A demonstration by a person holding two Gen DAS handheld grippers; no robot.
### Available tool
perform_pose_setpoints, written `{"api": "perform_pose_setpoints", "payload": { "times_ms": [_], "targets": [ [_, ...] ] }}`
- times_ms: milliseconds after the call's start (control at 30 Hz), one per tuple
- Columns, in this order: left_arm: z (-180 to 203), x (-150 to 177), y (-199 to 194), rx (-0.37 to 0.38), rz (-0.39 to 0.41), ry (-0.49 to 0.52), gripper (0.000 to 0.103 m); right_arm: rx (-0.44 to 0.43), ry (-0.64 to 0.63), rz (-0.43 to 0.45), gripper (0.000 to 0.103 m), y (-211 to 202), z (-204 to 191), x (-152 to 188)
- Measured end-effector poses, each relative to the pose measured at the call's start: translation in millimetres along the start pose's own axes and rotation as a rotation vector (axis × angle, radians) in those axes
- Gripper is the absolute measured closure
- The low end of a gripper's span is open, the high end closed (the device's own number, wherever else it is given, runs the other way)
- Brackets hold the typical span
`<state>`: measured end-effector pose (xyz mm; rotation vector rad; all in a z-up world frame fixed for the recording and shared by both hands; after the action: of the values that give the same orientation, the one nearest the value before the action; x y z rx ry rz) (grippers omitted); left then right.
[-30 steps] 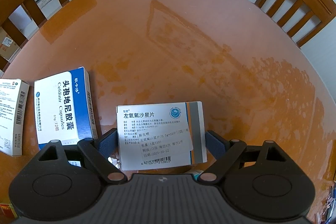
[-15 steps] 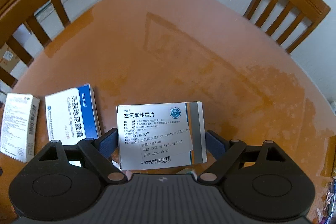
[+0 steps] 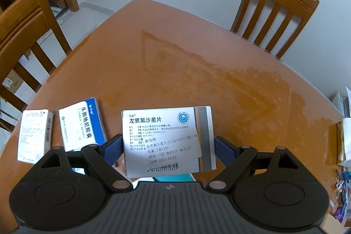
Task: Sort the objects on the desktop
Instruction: 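Carry the white tablet box with the right gripper over the cardboard box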
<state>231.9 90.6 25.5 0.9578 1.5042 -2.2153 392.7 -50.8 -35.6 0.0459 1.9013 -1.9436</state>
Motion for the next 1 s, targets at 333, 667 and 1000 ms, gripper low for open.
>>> {"api": "perform_pose_setpoints", "payload": {
  "times_ms": [333, 667, 1000],
  "targets": [
    [1.9, 24.3, 12.5, -0.147, -0.077, -0.002, 0.000, -0.094, 0.045, 0.097, 0.012, -70.1, -3.8, 58.8],
    [34.1, 54.7, 15.3, -0.132, -0.180, 0.071, 0.000, -0.138, 0.145, 0.146, 0.012, -121.2, -1.2, 151.1],
    [91.4, 40.7, 11.2, -0.073, -0.146, 0.156, 0.000, -0.112, 0.283, 0.170, 0.012, -137.0, 37.0, 203.4]
  ]
}}
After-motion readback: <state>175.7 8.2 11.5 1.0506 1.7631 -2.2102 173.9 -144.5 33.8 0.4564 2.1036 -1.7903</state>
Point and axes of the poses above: each gripper's, at about its wrist camera, not at the fingertips, and y roughly the way its jaws point, z to its right, x to its underside, the point moved 10 cm from there along y, roughly the way its jaws point, and after that the axes turned 7 degrees about -z, right-handed, at the moved point
